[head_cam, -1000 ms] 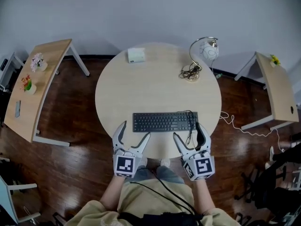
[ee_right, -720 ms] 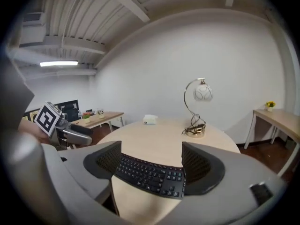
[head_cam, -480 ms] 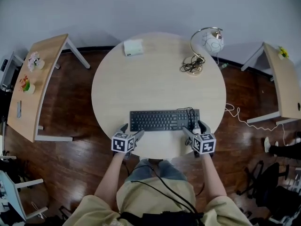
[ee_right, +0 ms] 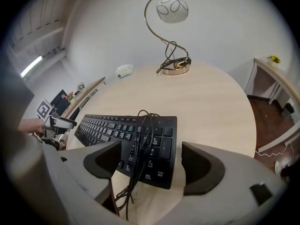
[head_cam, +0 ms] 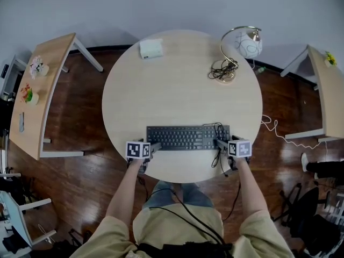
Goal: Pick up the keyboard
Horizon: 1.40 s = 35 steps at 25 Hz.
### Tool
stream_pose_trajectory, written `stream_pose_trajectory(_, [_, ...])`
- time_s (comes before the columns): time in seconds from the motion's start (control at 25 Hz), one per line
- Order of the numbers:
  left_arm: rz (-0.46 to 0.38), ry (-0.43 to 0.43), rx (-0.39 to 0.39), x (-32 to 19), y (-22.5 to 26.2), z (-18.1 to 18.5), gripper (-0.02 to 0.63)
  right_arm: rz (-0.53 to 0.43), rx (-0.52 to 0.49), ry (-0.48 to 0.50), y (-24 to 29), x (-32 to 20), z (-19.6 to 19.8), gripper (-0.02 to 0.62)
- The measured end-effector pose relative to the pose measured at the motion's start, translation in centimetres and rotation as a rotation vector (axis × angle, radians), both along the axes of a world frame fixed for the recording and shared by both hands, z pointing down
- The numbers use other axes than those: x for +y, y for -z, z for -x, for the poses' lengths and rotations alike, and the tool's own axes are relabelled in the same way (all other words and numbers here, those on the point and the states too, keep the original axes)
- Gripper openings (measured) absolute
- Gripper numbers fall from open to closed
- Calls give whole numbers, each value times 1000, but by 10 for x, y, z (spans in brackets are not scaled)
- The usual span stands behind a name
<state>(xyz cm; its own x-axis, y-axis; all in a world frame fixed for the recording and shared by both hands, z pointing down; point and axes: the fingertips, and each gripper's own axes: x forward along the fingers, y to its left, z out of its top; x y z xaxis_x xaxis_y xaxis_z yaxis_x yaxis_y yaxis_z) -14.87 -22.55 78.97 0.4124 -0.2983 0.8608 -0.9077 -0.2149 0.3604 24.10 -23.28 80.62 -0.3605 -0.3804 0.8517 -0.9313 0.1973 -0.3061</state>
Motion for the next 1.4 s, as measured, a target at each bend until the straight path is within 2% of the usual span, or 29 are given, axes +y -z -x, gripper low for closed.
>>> stream_pose_trajectory(0.2, [42,26,22,-2,-13,1,394,49,-35,19,-18,-7,-2,416])
stream_pose_trajectory(0.36, [58,35,22,-3,-24,-4,393,66,-16,35,-24,-7,-2,403])
stream_pose_trajectory(0.52, [31,33,11,-4,-24,-1,360,64,-45,61,-22,-8,1,395])
stream_pose_trajectory(0.56, [23,30,21,-3,-23,-1,351,67,-65,62,-21,-7,3,385])
stream_pose_trajectory(0.6, [18,30,34,-4,-22,-1,341,70,-91,57,-19,-7,5,338])
stream_pose_trajectory(0.64, [18,33,45,-4,-22,-2,293,70,-113,47,-18,-8,6,331])
stream_pose_trajectory(0.68, [23,36,47,-5,-22,-3,296,68,-124,41,-17,-8,7,328])
stream_pose_trajectory(0.92, [34,-6,-62,-2,-24,0,270,70,-110,42,-16,-3,8,321])
stream_pose_trajectory(1.24, [5,20,-14,-8,-10,2,242,56,-122,-4,-12,8,7,321])
stream_pose_trajectory(1.4, [6,5,16,-3,-5,3,242,28,-145,-6,2,9,9,321])
